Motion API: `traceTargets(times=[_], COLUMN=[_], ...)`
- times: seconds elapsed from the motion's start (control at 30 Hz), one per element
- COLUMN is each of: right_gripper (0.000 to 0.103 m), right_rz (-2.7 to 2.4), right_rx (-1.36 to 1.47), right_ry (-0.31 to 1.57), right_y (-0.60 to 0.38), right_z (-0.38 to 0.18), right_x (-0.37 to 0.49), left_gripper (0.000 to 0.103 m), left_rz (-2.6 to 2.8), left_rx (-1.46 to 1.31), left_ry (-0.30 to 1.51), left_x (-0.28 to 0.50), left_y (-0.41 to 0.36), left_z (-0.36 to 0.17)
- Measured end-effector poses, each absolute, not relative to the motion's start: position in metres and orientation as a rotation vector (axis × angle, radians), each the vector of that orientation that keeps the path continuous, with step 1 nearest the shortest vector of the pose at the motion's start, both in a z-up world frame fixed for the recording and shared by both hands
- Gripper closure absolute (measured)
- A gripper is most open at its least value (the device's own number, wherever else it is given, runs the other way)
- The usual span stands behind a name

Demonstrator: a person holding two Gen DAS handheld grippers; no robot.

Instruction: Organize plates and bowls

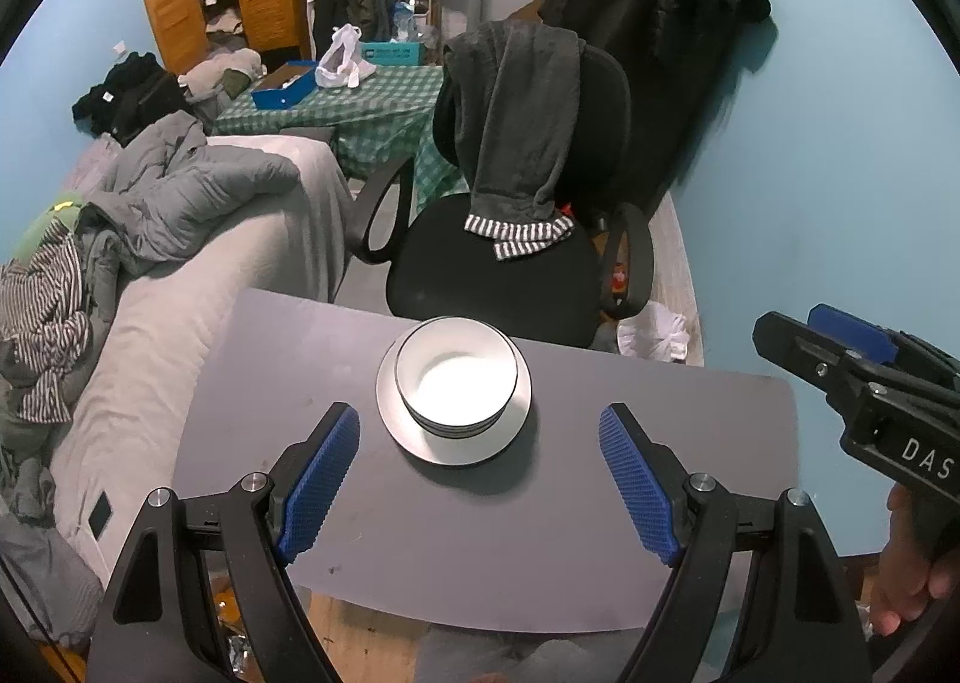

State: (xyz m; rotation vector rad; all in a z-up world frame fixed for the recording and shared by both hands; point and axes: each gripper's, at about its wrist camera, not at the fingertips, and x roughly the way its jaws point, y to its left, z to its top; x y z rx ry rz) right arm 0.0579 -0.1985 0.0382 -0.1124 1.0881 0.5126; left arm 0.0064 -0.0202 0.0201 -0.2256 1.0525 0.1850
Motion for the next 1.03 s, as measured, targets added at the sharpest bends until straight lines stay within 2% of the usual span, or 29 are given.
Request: traceTargets(times=[1.03], right_gripper=[0.037], right_rz=[0.518], right_rx=[-0.114], right_ry=[1.095], right_y=[-0.1959], right_z=[0.037], right_x=[0.0553], left_gripper=[0.02], left_rz=[0.164], left_rx=[-0.268], left_ry=[1.063], left_x=[0.0017], left_y=[-0.0171], left_z=[0.0188])
